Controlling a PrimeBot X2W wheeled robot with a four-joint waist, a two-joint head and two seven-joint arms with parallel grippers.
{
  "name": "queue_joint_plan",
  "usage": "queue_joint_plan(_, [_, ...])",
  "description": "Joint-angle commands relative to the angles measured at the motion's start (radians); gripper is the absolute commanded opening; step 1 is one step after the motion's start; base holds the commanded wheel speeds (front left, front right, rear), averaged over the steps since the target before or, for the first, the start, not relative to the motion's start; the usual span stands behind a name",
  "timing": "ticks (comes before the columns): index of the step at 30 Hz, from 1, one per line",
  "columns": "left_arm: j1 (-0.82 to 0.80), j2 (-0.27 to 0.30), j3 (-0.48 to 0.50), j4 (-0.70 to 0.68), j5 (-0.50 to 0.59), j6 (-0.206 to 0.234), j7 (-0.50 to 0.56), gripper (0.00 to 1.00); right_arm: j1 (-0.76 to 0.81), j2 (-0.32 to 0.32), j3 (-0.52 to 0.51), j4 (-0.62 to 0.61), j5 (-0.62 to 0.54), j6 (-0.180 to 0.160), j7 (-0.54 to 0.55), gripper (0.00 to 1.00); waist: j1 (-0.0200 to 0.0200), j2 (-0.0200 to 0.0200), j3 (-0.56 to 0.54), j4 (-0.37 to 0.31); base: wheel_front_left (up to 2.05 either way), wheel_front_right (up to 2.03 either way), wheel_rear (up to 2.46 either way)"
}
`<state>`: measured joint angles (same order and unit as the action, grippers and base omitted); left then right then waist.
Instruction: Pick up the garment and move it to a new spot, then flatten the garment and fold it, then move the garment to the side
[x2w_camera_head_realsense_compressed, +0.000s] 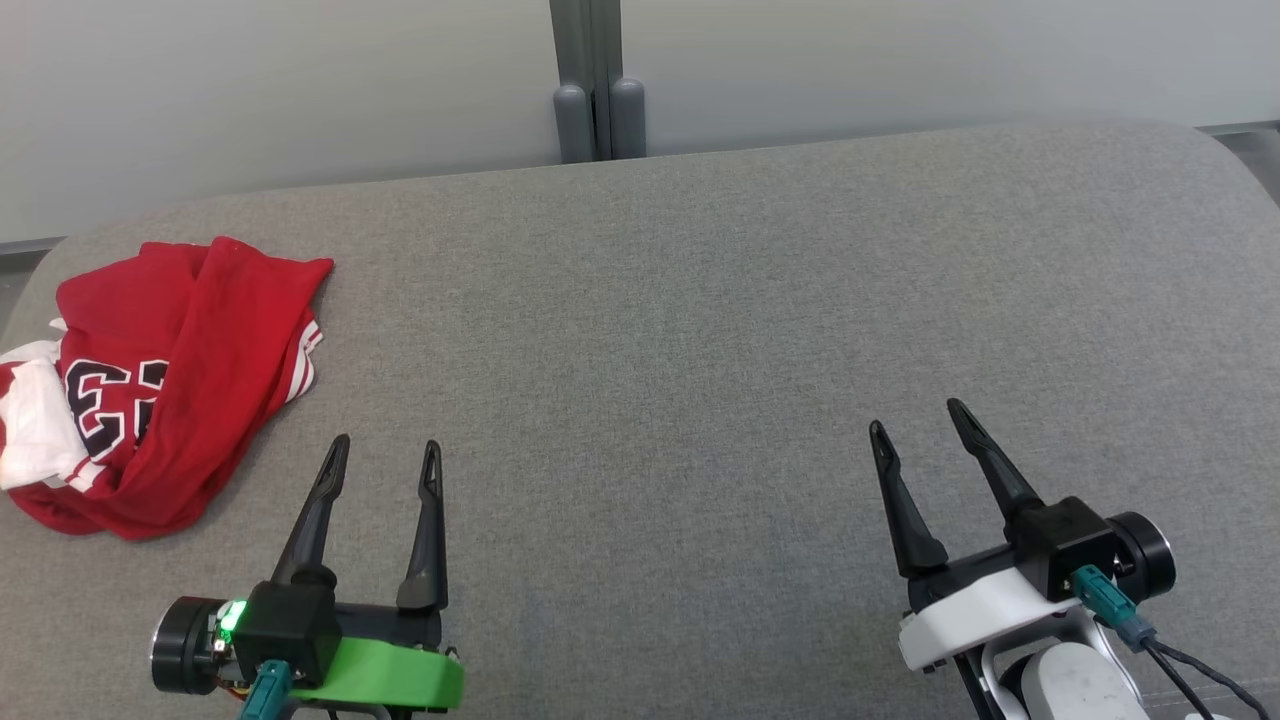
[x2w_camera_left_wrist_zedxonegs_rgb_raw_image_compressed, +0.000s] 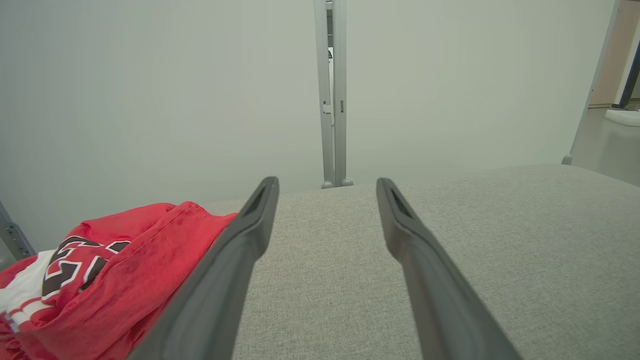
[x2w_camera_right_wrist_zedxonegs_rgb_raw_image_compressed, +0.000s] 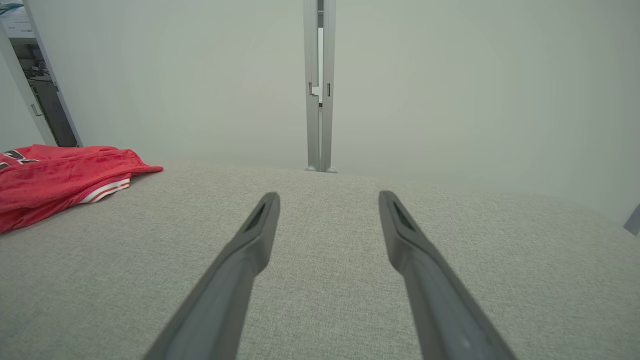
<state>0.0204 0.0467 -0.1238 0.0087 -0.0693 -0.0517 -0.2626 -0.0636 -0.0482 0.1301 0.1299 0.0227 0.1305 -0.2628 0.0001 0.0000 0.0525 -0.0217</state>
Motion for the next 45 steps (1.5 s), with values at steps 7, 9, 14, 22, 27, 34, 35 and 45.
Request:
queue_joint_plan(7, [0.006,0.006,0.001,0.006,0.001,-0.004,-0.003,1.0,-0.002,-0.004,0.002,0.003,-0.005,0.0,-0.003,1.0,-0.0001,0.0,-0.001,0.001,0.0,0.0,0.0])
queue_joint_plan(9, [0.007,0.006,0.0,0.008,0.001,-0.004,-0.003,1.0,0.0,-0.004,0.002,0.004,-0.005,0.0,-0.003,1.0,-0.0001,0.0,-0.002,0.002,0.0,0.0,0.0])
queue_joint_plan(14, [0.005,0.006,-0.002,0.015,0.008,0.006,-0.003,1.0,0.011,-0.004,0.002,0.006,-0.013,0.0,-0.003,1.0,-0.0001,0.0,-0.005,0.019,0.0,0.0,0.0])
queue_joint_plan(22, [0.013,0.006,-0.005,0.029,0.011,0.029,-0.003,1.0,0.035,-0.003,0.02,0.013,-0.017,0.0,-0.003,1.0,-0.0001,0.0,-0.013,0.088,0.0,0.0,0.0])
queue_joint_plan(27, [0.009,0.006,-0.015,0.032,-0.001,0.045,-0.003,1.0,0.035,-0.003,0.024,0.011,-0.025,0.0,-0.003,1.0,-0.0001,0.0,-0.004,0.165,0.0,0.0,0.0])
queue_joint_plan(34, [0.001,0.006,-0.024,0.034,-0.024,0.064,-0.003,1.0,0.026,-0.003,0.03,0.011,-0.028,0.0,-0.003,1.0,-0.0001,0.0,0.013,0.284,0.0,0.0,0.0])
queue_joint_plan(35, [0.002,0.006,-0.026,0.034,-0.026,0.066,-0.003,1.0,0.027,-0.004,0.027,0.011,-0.029,0.0,-0.003,1.0,-0.0001,0.0,0.013,0.302,0.0,0.0,0.0])
queue_joint_plan(45, [0.006,0.006,-0.023,0.033,-0.027,0.078,-0.003,1.0,0.022,-0.004,0.033,0.021,-0.021,0.0,-0.003,1.0,-0.0001,0.0,0.018,0.429,0.0,0.0,0.0])
